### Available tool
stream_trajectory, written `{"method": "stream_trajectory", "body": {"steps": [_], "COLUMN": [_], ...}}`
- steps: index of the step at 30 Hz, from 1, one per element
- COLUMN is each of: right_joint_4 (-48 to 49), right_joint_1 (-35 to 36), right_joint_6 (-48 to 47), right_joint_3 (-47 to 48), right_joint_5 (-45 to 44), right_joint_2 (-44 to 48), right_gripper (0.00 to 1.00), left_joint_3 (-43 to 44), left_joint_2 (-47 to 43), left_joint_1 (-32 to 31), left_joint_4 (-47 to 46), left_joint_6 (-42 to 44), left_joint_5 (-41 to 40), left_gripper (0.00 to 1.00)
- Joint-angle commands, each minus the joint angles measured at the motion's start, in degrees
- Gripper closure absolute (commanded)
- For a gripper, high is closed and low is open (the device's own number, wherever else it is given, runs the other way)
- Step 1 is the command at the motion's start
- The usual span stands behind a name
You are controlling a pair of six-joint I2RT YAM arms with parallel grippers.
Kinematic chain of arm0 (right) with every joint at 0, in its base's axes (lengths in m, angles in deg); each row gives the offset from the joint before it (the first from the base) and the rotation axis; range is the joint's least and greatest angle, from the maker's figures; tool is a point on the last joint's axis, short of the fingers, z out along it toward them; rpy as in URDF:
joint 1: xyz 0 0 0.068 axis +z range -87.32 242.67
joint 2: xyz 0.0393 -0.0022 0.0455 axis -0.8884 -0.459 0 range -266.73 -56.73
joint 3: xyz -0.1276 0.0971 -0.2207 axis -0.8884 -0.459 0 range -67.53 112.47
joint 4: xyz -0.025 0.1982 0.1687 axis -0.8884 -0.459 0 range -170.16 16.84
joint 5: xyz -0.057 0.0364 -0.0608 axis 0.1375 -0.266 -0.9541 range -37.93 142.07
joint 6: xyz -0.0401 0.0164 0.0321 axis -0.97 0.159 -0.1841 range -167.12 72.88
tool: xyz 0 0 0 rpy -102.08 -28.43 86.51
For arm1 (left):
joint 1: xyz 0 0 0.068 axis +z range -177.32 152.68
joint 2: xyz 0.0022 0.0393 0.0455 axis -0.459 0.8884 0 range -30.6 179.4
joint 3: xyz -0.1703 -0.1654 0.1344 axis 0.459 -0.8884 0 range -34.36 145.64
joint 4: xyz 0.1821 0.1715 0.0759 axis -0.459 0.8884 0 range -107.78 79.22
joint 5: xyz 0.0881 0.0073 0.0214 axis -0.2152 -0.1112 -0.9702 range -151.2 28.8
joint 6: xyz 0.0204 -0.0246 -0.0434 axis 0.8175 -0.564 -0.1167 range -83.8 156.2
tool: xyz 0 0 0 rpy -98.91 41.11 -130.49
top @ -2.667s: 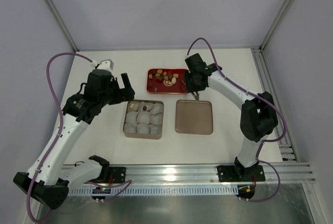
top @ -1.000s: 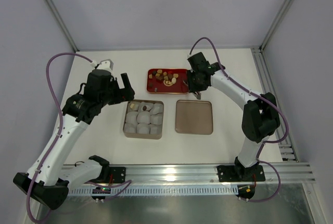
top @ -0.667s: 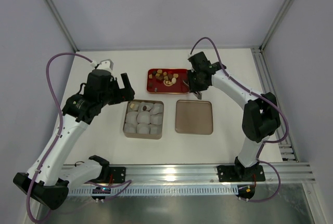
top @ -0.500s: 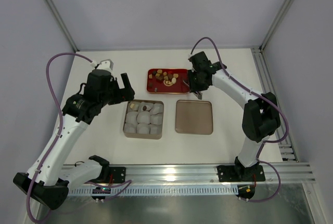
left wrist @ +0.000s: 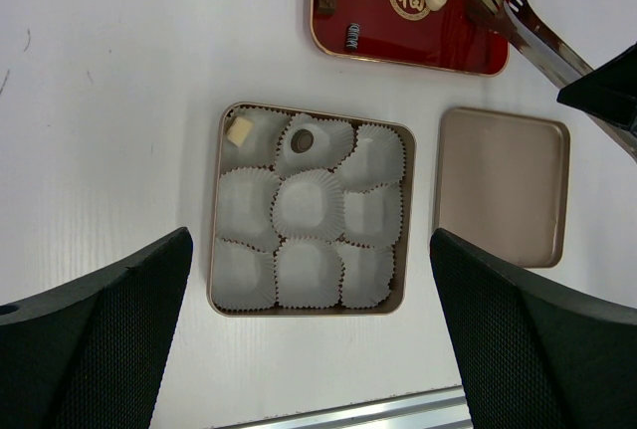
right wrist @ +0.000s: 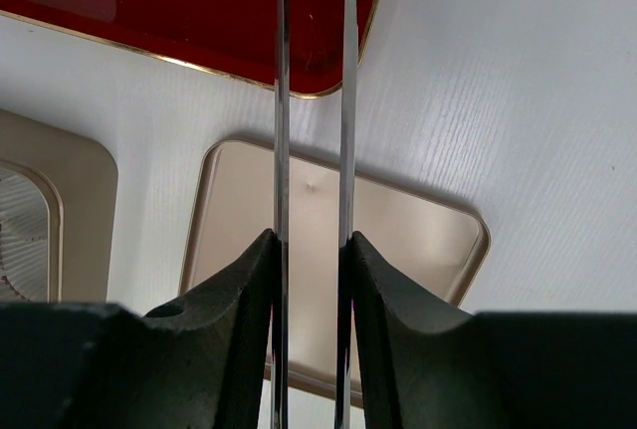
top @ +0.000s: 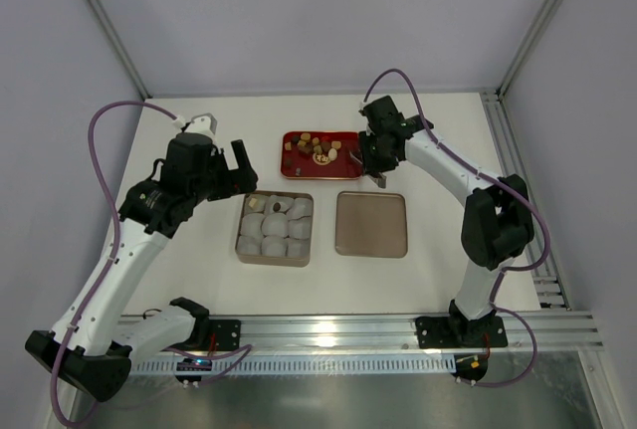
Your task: Pack the chocolate
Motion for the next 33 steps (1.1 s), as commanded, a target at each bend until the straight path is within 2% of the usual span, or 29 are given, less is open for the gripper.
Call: {"method": "stream_trajectory", "body": {"steps": [1,33], "right_joint_4": [-0.37,-1.42], "right_joint_1": [-0.29,-0.38], "right_joint_6": [-0.87,-0.25], "right_joint_3": [2.58,4.43], "right_joint_5": [0.51,0.6], "right_joint_2": [0.1,3.88], "right_gripper": [0.67,0.68], "left_joint_3": [0.84,0.67], "left_joint_2": [-0.88,-1.15], "left_joint_1": [0.17,0.17], "left_joint_4": [-0.88,-0.96], "left_joint_6": [0.37,0.29], "left_joint_5": [0.16,0.08], "left_gripper": [0.0,0.0]}}
